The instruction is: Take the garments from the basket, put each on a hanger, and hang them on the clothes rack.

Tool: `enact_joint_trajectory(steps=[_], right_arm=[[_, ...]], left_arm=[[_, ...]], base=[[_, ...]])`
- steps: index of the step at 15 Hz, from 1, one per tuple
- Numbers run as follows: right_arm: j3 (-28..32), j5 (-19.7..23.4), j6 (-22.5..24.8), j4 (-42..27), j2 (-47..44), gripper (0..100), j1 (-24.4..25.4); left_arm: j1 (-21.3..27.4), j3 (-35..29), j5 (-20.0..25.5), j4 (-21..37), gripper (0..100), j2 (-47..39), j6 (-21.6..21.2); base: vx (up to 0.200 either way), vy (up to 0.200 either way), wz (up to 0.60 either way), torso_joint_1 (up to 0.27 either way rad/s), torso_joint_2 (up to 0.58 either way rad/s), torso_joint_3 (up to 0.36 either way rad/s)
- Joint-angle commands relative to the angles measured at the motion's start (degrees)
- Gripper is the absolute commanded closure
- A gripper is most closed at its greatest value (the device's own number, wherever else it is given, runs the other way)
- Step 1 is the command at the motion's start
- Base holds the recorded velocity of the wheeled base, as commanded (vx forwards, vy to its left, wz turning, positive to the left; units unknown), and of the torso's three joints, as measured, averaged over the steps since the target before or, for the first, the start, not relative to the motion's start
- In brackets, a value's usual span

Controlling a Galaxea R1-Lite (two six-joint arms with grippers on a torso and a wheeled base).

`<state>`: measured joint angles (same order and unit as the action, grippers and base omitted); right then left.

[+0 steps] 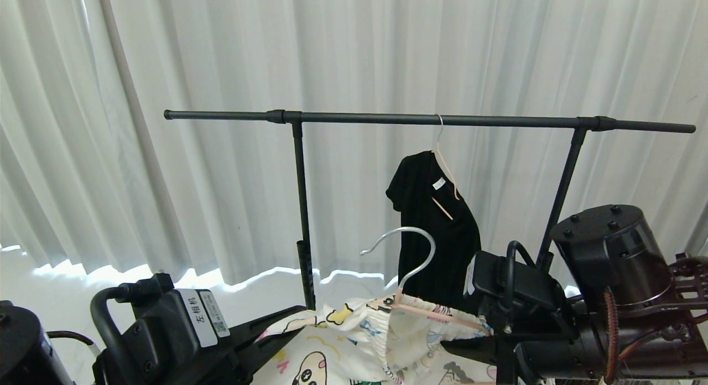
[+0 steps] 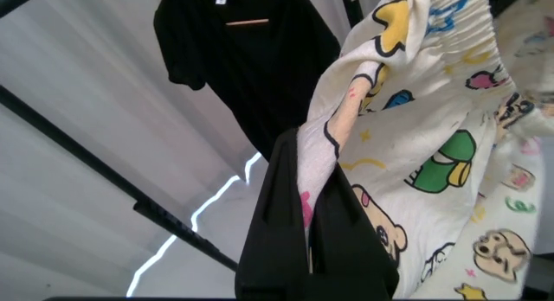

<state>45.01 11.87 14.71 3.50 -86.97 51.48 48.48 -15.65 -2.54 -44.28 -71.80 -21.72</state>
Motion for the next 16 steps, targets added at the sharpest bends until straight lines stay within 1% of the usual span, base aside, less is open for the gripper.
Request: enact_joint_trajectory(steps=[1,4,5,7,8,9,10,12,16], right_arm=[[-0.10,-0.10,0.14,0.63,0.31,100,0.02],[-0.18,-0.36,1.37,1.77,1.63,100,0.02],[-0.27,-0.36,2.86,2.13,2.33,100,0.02],[-0.36,-0.27,6.73,2.30,3.47,100,-0.42],[-0.54,-0.01,12.88,3.71,4.53,100,-2.35],[-0.62,-0.01,14.38,4.06,5.05,100,-3.05],[-1.06,-0.27,15.17,4.24,6.46,100,-4.72],[-2.47,-0.27,15.17,4.15,8.66,100,-6.74],[-4.84,-0.45,15.08,4.15,11.65,100,-9.12]], left_arm=[[0.03,0.10,-0.01,-0.02,100,-0.09,0.01],[0.03,0.27,-0.01,-0.02,100,-0.18,0.01],[0.03,0.36,-0.01,-0.02,0,-0.18,0.28],[-0.14,0.27,-0.10,-0.02,0,-0.09,0.45],[-0.23,0.54,-0.10,-0.02,0,0.17,0.45],[-0.23,0.80,-0.10,-0.02,0,0.44,0.45],[-0.05,1.94,-0.10,-0.02,0,1.31,0.19],[-0.05,3.26,-0.10,-0.02,0,2.81,0.10],[-0.23,3.61,-0.10,-0.11,0,4.13,0.01]], base=[[0.000,0.000,0.00,0.000,0.00,0.000],[0.000,0.000,0.00,0.000,0.00,0.000],[0.000,0.000,0.00,0.000,0.00,0.000],[0.000,0.000,0.00,0.000,0.00,0.000],[0.000,0.000,0.00,0.000,0.00,0.000],[0.000,0.000,0.00,0.000,0.00,0.000],[0.000,0.000,0.00,0.000,0.00,0.000],[0.000,0.000,0.00,0.000,0.00,0.000],[0.000,0.000,0.00,0.000,0.00,0.000]])
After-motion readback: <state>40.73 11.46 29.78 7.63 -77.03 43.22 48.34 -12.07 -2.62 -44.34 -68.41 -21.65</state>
